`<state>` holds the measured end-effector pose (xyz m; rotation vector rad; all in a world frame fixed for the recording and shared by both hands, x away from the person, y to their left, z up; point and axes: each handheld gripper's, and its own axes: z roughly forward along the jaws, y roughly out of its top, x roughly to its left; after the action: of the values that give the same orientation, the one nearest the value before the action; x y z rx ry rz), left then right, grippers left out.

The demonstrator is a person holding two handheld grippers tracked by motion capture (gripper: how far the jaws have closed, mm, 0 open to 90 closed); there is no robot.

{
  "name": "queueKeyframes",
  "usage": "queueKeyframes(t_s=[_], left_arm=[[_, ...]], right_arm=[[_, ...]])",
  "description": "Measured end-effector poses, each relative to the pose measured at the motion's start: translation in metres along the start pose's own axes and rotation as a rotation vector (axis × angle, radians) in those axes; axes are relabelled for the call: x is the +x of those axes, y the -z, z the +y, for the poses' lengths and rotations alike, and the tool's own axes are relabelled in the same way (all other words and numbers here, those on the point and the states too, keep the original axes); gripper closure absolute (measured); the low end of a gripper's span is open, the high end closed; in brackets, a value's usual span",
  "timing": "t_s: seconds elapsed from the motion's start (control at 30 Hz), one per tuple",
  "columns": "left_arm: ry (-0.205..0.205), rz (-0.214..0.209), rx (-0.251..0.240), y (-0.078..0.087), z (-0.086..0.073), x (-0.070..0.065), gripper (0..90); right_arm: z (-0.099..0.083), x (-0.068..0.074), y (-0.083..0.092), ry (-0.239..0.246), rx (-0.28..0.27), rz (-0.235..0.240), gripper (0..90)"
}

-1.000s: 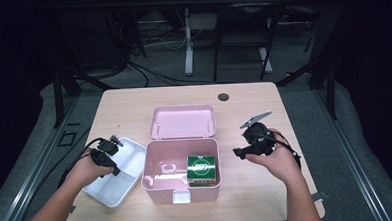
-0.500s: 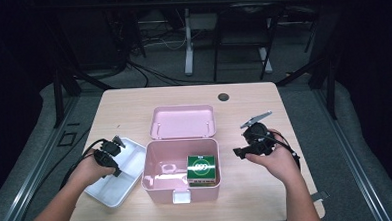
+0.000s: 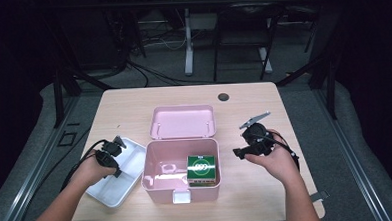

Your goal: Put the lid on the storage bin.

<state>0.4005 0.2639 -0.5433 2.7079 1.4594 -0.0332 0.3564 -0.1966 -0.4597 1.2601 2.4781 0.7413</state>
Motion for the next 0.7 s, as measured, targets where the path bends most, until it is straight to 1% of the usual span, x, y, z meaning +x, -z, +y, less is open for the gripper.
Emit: queueKeyframes(t_s=[0.13,0.23,0.4,0.43,0.53,0.7], left_arm=[[0.003,0.003,0.003,0.000,0.000,0.000,87.8],[-0.004,0.012,0.009,0.001,0.000,0.001,88.4],[0.004,0.004,0.008,0.003,-0.001,0.002,88.7],[0.004,0.005,0.008,0.005,-0.001,0.002,88.7],[0.005,0.002,0.004,0.008,-0.001,0.003,88.7],[0.007,0.004,-0.004,0.014,-0.003,0.004,88.8]], right_arm=[[0.000,0.000,-0.001,0.004,0.004,-0.003,37.2],[0.000,0.000,-0.001,0.003,0.002,-0.005,37.2],[0.000,-0.001,-0.001,0.002,0.005,-0.004,37.2],[0.000,-0.001,-0.001,0.000,0.004,0.005,37.2],[-0.001,-0.001,-0.002,-0.003,0.010,-0.001,37.2],[-0.001,-0.001,-0.002,-0.005,0.009,0.002,37.2]])
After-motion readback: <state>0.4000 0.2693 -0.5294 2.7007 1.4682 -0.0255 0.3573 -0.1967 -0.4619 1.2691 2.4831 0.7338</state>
